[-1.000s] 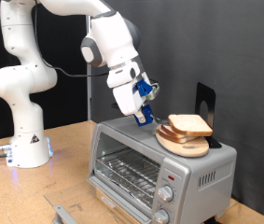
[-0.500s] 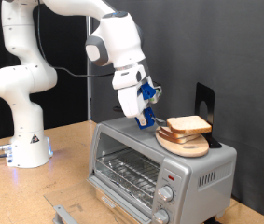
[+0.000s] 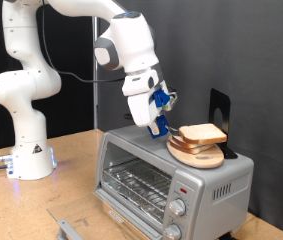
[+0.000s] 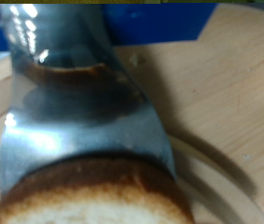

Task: Make a piece of toast with the oven

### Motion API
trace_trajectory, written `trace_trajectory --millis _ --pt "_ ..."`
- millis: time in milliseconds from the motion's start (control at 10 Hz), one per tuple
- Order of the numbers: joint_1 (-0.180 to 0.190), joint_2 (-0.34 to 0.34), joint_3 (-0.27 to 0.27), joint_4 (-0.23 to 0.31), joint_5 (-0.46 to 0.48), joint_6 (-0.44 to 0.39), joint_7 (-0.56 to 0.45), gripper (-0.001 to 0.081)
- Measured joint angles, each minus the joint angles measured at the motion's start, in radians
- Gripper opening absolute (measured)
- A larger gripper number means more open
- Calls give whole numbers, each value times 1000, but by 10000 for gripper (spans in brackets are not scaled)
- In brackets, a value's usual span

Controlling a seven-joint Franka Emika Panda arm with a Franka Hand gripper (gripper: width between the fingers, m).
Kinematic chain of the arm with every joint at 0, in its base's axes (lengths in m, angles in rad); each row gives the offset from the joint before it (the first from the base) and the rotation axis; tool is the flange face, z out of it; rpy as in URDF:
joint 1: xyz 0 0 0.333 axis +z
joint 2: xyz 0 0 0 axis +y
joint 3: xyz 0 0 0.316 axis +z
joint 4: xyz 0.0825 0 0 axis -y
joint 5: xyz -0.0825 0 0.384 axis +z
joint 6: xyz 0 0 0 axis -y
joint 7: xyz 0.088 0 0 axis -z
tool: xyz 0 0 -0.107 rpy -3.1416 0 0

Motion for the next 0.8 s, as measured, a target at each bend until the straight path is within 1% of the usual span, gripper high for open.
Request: trace_trajectory --millis 600,700,800 --pt "-9 49 -4 50 -37 4 33 360" --pt "-10 54 -5 55 -41 14 35 360" --pt "-11 61 -4 50 -45 67 36 360"
